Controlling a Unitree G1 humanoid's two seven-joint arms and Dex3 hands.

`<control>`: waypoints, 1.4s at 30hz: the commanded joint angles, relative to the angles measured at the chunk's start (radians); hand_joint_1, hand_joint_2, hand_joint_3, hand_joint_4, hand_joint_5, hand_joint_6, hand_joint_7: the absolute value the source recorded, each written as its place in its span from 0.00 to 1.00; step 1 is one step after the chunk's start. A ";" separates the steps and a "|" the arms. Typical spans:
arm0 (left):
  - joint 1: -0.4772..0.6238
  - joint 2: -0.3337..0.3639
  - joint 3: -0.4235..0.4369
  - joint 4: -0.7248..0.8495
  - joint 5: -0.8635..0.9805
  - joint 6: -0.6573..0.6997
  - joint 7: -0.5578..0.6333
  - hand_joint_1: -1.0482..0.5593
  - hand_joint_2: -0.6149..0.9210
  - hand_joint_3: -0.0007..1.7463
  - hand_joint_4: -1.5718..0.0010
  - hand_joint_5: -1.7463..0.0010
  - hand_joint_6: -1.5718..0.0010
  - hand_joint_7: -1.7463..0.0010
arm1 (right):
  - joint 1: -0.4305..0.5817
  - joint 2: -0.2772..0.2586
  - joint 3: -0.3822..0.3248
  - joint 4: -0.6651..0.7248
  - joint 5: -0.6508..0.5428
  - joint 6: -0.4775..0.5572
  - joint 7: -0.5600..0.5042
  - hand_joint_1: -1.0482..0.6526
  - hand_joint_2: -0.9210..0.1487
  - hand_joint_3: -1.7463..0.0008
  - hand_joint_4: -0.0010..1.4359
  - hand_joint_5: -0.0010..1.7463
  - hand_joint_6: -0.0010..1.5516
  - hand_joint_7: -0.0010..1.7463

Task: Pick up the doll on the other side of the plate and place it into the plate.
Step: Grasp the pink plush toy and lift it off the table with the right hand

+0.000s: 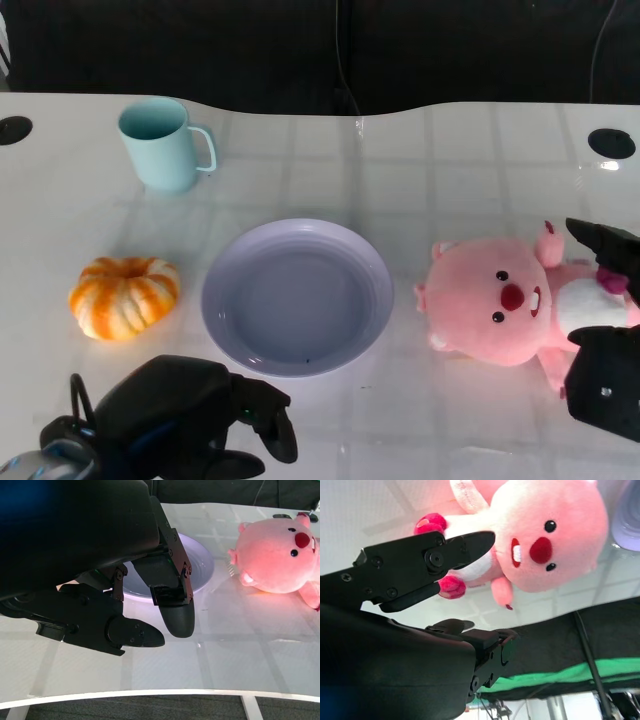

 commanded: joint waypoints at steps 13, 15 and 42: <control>0.008 -0.008 -0.019 -0.017 0.023 -0.001 0.018 0.51 1.00 0.12 0.53 0.27 0.44 0.63 | -0.201 0.007 0.126 0.348 0.011 0.025 0.056 0.29 0.00 1.00 0.10 0.13 0.19 0.01; 0.015 -0.007 -0.017 -0.028 0.024 0.000 0.017 0.51 1.00 0.11 0.52 0.27 0.44 0.63 | -0.228 0.015 0.143 0.395 0.014 0.035 0.062 0.29 0.00 0.99 0.12 0.12 0.20 0.01; 0.074 0.001 -0.014 -0.121 0.023 0.048 0.000 0.51 1.00 0.12 0.52 0.26 0.44 0.62 | -0.509 0.174 0.146 1.054 0.138 -0.232 -0.487 0.54 0.32 0.47 0.61 0.97 0.62 0.66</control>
